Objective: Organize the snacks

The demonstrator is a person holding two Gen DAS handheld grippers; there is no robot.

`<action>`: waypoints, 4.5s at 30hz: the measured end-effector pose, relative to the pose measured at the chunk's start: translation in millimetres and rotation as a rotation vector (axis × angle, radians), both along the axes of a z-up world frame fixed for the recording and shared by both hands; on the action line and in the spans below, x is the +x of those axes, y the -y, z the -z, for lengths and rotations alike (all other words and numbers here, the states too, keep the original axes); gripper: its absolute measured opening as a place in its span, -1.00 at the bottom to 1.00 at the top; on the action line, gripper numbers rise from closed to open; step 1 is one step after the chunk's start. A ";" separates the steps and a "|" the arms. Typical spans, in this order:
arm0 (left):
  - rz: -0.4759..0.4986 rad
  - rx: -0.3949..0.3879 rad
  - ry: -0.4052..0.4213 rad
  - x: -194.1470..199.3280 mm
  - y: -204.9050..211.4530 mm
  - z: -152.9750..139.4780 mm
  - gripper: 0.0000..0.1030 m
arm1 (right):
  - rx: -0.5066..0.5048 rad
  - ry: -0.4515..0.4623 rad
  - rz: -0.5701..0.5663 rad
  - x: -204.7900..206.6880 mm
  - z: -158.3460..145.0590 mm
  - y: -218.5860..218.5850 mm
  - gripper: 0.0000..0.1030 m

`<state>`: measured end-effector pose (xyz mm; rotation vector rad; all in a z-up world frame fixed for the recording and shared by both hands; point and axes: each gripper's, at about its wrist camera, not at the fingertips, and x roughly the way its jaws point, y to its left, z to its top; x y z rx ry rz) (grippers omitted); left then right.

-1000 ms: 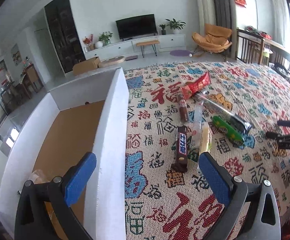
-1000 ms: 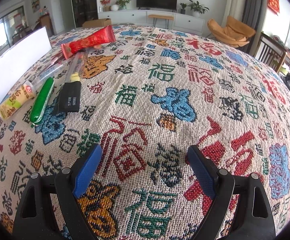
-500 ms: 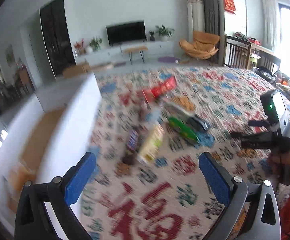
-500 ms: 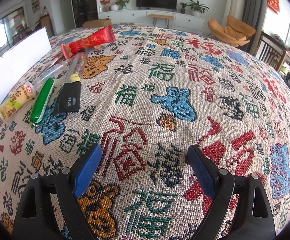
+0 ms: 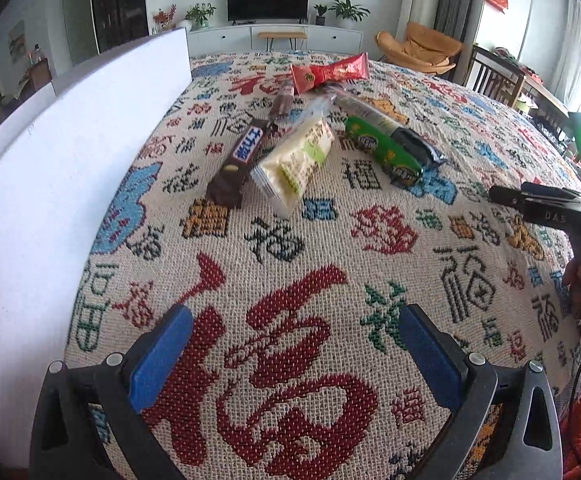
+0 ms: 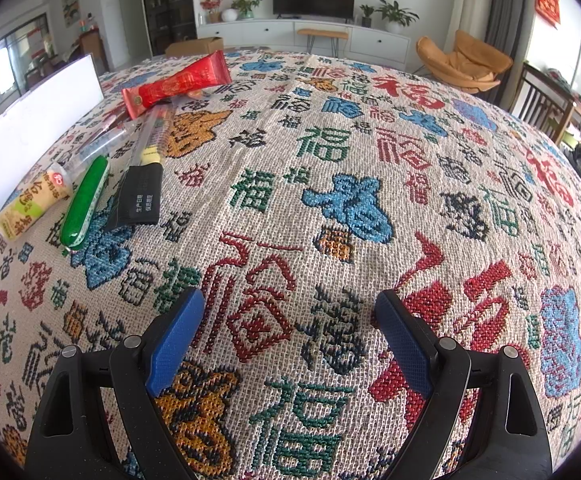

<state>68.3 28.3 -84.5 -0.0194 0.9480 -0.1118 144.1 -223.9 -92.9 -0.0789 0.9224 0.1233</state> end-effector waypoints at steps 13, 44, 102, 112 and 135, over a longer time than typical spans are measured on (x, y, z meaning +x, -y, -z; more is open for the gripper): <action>0.066 0.054 -0.025 7.8 8.9 -3.6 0.99 | 0.002 0.001 -0.001 -0.3 0.2 0.7 0.74; -0.015 -0.232 -0.082 19.7 -37.3 -32.2 0.54 | 0.002 0.003 0.000 -0.8 0.6 0.8 0.75; 0.016 0.052 0.022 28.1 6.8 7.0 0.96 | 0.059 -0.244 -0.210 -19.7 -13.7 -97.7 -0.43; 0.013 0.053 0.022 27.8 7.3 7.4 0.97 | 0.030 -0.008 -0.213 -27.3 2.5 -106.9 0.58; 0.014 0.052 0.022 27.5 7.5 7.6 0.98 | 0.027 -0.006 -0.224 -29.4 2.7 -108.9 0.62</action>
